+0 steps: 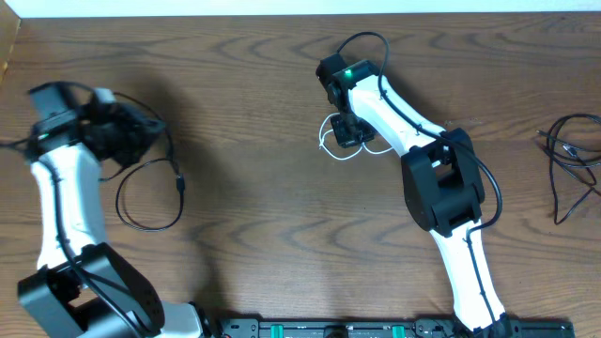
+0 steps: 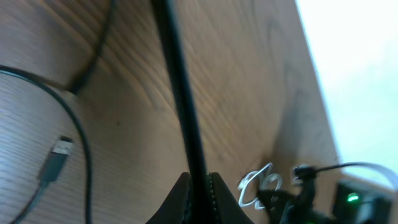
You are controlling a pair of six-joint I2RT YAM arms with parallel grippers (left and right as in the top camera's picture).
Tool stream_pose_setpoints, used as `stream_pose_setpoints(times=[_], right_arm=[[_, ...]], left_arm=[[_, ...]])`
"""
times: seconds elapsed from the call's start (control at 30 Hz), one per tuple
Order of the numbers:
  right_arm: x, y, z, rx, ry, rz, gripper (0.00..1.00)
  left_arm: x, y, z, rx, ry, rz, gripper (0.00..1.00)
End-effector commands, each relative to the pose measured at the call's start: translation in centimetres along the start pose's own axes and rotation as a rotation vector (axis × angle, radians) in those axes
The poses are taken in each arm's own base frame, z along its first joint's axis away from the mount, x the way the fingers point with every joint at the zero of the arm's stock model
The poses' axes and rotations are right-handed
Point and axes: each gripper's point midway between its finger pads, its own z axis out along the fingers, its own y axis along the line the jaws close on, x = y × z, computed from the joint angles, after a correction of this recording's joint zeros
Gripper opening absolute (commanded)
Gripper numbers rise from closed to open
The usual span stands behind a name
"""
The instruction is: Untangle cables
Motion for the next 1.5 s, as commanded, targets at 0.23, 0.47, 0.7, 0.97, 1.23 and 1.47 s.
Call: stream_pose_setpoints(times=[0.23, 0.47, 0.7, 0.97, 1.23, 1.47], right_arm=[[1.3, 1.0, 2.9, -0.035, 0.076, -0.015, 0.55], [1.3, 1.0, 2.9, -0.035, 0.076, -0.015, 0.58], [1.3, 1.0, 2.9, -0.035, 0.076, -0.015, 0.40], [1.3, 1.0, 2.9, -0.035, 0.076, -0.016, 0.33], [1.3, 1.0, 2.9, -0.035, 0.077, -0.016, 0.24], [1.3, 1.0, 2.9, -0.033, 0.079, -0.016, 0.10]], left_arm=[[7.2, 0.0, 7.3, -0.255, 0.129, 0.234, 0.13], [10.2, -0.8, 10.6, -0.271, 0.203, 0.315, 0.45], [11.4, -1.2, 11.4, -0.271, 0.229, 0.344, 0.66], [11.3, -1.8, 11.6, -0.239, 0.226, 0.382, 0.88], [12.2, -5.1, 12.0, -0.024, 0.277, 0.589, 0.91], [11.5, -4.3, 12.1, -0.075, 0.250, 0.645, 0.92]])
